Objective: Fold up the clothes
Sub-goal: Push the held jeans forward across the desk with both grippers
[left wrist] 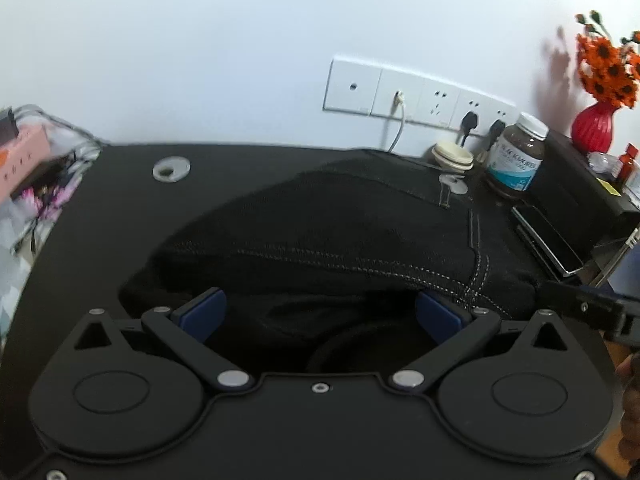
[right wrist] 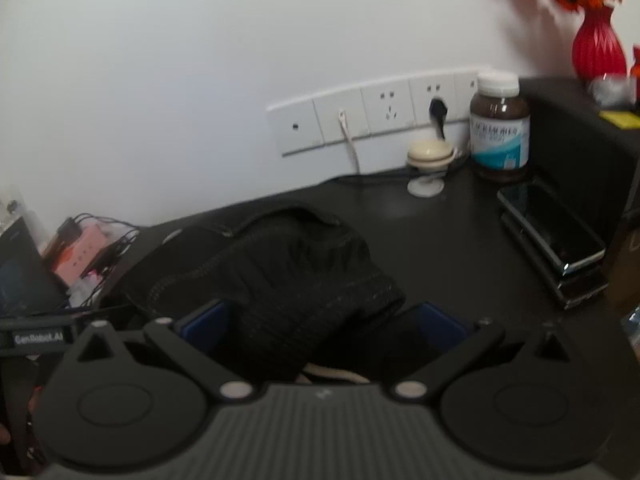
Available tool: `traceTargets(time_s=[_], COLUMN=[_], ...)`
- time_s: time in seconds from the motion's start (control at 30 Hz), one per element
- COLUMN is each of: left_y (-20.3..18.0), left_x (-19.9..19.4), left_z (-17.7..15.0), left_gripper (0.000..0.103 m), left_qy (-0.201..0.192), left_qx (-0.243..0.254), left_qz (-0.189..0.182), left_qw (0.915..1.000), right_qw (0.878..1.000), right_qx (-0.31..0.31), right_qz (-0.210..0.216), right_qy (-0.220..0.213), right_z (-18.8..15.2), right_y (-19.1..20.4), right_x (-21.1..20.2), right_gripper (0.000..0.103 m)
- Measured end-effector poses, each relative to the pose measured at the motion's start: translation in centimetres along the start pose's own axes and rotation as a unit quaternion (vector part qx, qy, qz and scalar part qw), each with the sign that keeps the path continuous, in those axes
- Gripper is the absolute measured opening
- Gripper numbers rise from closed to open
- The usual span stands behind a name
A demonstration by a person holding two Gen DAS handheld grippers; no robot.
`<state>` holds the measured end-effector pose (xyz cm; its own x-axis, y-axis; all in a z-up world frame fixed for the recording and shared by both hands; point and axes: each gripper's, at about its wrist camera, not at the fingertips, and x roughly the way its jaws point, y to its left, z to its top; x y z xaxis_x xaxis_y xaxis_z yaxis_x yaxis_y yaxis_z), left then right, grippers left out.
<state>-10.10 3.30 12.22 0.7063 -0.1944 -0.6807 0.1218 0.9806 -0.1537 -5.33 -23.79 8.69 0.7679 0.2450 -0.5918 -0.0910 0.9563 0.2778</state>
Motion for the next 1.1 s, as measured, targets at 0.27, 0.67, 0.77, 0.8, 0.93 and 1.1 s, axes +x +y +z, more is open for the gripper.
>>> traceTargets(time_s=[0.27,0.67,0.77,0.8,0.93,1.1], left_y=[-0.2,-1.4,-1.1,-1.1,-0.7,0.1], left_x=[1.3,2.9,3.2,3.4,3.8,3.9], left_z=[0.4,-0.2,-0.5,-0.6,-1.2,-1.6], left_gripper=[0.103,0.103,0.103,0.103,0.103,0.103], left_qy=[0.032,0.087,0.105,0.112,0.136,0.151], left_qx=[-0.003,0.021,0.017,0.016,0.006,-0.005], left_qz=[0.026,0.037,0.036,0.036,0.034,0.036], left_qw=[0.9992,0.9953,0.9936,0.9929,0.9901,0.9879], right_qw=[0.998,0.992,0.991,0.992,0.992,0.989], right_qx=[0.027,0.055,0.052,0.046,0.028,0.045], right_qz=[0.055,0.082,0.077,0.074,0.059,0.04], right_qy=[0.026,0.074,0.093,0.095,0.106,0.133], right_z=[0.0,0.0,-0.3,-0.4,-0.8,-1.7], right_y=[-1.7,-1.0,-0.4,-0.1,0.7,0.8], right_x=[2.0,4.4,4.9,5.0,5.2,6.2], right_gripper=[0.102,0.102,0.102,0.102,0.102,0.102])
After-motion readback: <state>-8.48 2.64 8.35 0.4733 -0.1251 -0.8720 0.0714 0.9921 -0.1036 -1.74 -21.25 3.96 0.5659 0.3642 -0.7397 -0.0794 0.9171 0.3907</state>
